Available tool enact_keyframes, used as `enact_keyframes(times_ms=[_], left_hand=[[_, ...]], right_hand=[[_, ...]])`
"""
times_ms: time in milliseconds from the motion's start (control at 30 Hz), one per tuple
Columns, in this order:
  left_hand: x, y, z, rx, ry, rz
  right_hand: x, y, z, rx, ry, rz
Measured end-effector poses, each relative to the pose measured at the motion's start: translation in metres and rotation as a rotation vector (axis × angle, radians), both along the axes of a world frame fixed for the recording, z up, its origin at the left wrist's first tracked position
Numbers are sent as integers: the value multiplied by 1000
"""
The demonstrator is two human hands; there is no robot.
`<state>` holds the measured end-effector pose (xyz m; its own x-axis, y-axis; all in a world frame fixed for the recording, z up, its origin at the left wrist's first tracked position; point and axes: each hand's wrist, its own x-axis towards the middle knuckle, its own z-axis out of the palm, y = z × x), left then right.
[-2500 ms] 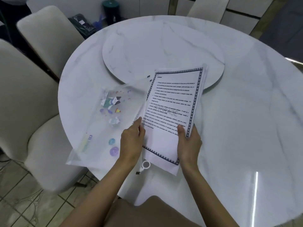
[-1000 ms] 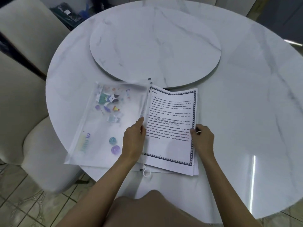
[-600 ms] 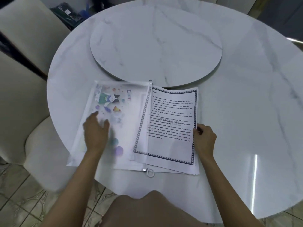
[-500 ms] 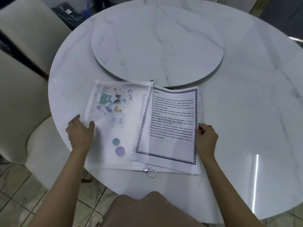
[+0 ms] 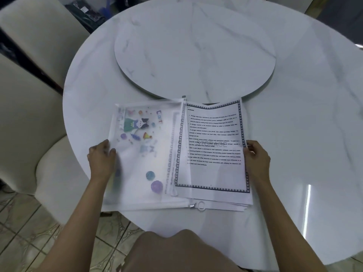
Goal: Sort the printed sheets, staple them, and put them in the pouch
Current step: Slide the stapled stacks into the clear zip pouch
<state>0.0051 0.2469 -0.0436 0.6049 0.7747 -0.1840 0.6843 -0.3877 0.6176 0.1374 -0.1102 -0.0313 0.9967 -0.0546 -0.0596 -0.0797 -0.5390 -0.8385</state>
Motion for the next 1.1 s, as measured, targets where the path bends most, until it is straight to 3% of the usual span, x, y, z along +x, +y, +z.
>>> enact_keyframes(times_ms=[267,900,1100], left_hand=[[-3,-3,3,-27,-74,43],[-2,-5,-12,-18,-110,133],[-3,-6,-17,25,-111,100]], right_hand=[[4,-26,4,252,151,84],[15,-27,7,257,162,131],[20,-29,1,255,149,56]])
